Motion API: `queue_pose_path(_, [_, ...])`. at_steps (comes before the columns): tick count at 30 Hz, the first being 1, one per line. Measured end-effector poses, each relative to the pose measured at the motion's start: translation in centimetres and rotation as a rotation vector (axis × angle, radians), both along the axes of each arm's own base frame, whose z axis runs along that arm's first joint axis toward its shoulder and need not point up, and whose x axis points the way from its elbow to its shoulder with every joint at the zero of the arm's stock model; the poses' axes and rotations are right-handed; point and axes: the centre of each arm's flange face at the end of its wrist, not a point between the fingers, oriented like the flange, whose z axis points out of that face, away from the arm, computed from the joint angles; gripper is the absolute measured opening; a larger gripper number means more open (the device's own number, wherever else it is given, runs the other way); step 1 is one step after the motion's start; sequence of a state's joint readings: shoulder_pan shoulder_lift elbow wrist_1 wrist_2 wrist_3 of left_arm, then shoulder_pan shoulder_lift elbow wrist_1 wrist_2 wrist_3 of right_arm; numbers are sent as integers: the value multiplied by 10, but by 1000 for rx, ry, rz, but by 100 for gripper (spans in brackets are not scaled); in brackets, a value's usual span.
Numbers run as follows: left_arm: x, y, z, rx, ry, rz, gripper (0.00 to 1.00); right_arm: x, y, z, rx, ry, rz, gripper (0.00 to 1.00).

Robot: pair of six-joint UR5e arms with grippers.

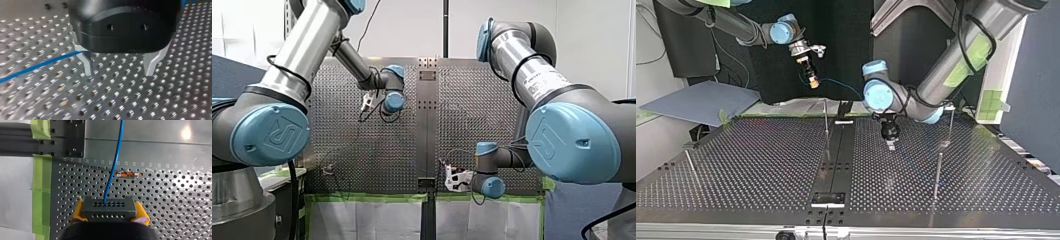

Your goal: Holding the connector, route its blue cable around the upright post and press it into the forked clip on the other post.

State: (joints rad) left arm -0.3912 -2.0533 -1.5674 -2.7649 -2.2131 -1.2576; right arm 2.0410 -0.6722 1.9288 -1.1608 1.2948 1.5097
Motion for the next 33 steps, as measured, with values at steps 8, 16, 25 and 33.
queue_pose_path(8, [-7,-21,-41,36,79,-63,100,0,0,0,1,1,0,0])
queue_pose_path(16, [-12,-33,-83,61,138,-88,100,0,0,0,3,1,-2,0])
queue_pose_path(25, [-19,-35,-133,84,214,-93,100,-1,0,0,6,4,-4,0])
queue_pose_path(33, [-25,-34,-155,65,223,-107,100,-1,1,0,7,4,-3,0])
